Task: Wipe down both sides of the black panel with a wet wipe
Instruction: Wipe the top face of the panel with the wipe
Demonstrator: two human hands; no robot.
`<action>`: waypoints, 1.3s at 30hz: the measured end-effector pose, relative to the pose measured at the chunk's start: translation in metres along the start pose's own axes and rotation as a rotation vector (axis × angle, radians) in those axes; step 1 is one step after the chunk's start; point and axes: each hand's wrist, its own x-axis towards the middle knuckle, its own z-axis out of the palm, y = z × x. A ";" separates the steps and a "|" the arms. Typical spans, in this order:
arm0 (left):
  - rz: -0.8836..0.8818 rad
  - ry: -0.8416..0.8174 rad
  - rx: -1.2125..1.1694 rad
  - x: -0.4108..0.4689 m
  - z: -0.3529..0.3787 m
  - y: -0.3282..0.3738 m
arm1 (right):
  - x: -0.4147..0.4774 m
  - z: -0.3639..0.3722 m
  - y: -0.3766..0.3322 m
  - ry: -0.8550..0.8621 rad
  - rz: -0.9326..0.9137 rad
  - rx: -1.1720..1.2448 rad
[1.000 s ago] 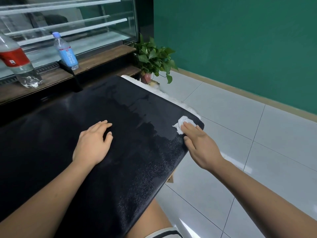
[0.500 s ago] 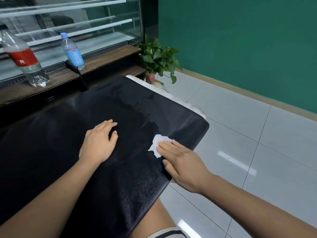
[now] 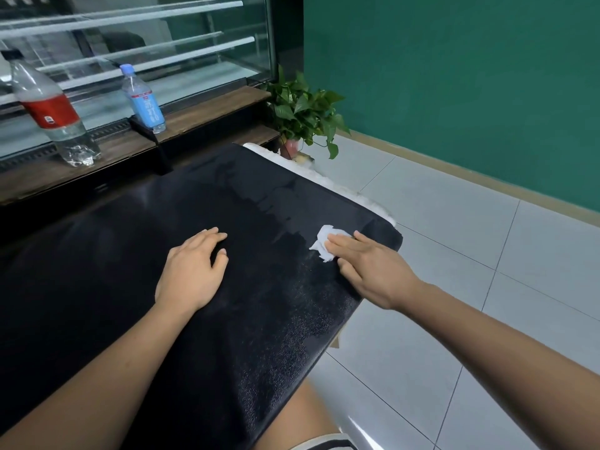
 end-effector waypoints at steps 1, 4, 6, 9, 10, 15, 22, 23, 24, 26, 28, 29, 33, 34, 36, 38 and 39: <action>0.000 0.001 -0.002 0.000 0.000 0.000 | 0.003 0.000 0.006 0.004 0.017 -0.009; 0.006 0.005 0.003 0.000 0.001 -0.001 | 0.011 -0.003 0.021 0.013 0.061 -0.022; 0.006 0.005 0.005 0.000 0.001 -0.001 | 0.015 -0.007 0.028 0.004 0.082 -0.037; 0.003 0.004 0.002 0.000 0.001 -0.001 | 0.020 -0.014 0.036 0.000 0.121 -0.053; 0.001 0.004 0.003 0.000 0.001 -0.001 | 0.022 -0.016 0.037 0.002 0.138 -0.059; -0.004 0.009 0.004 0.000 0.000 0.000 | 0.030 -0.023 0.045 -0.016 0.242 -0.073; -0.002 0.017 0.004 0.001 0.002 -0.002 | 0.040 -0.020 0.036 0.011 0.319 -0.065; 0.000 0.017 0.005 0.002 0.002 -0.002 | 0.040 -0.018 0.032 0.019 0.307 -0.078; 0.002 0.017 0.006 0.002 0.002 -0.002 | 0.040 -0.016 0.028 0.027 0.300 -0.087; 0.003 0.016 0.007 0.002 0.003 -0.003 | 0.040 -0.015 0.020 0.033 0.303 -0.085; 0.003 0.015 0.008 0.002 0.003 -0.004 | 0.039 -0.013 0.012 0.024 0.282 -0.087; 0.002 0.015 0.007 0.003 0.003 -0.004 | 0.038 -0.011 0.008 0.017 0.252 -0.092; 0.019 0.019 0.017 0.003 0.003 -0.003 | 0.033 -0.005 -0.010 0.017 0.133 -0.079; 0.019 0.021 0.017 0.003 0.003 -0.003 | 0.032 -0.003 -0.014 0.016 0.113 -0.075; 0.016 0.022 0.014 0.003 0.003 -0.003 | 0.029 0.002 -0.024 0.012 0.075 -0.072; 0.013 0.021 0.014 0.003 0.003 -0.003 | 0.025 0.006 -0.034 0.010 0.028 -0.078; 0.013 0.021 0.016 0.003 0.002 -0.002 | 0.024 0.008 -0.039 0.004 0.001 -0.081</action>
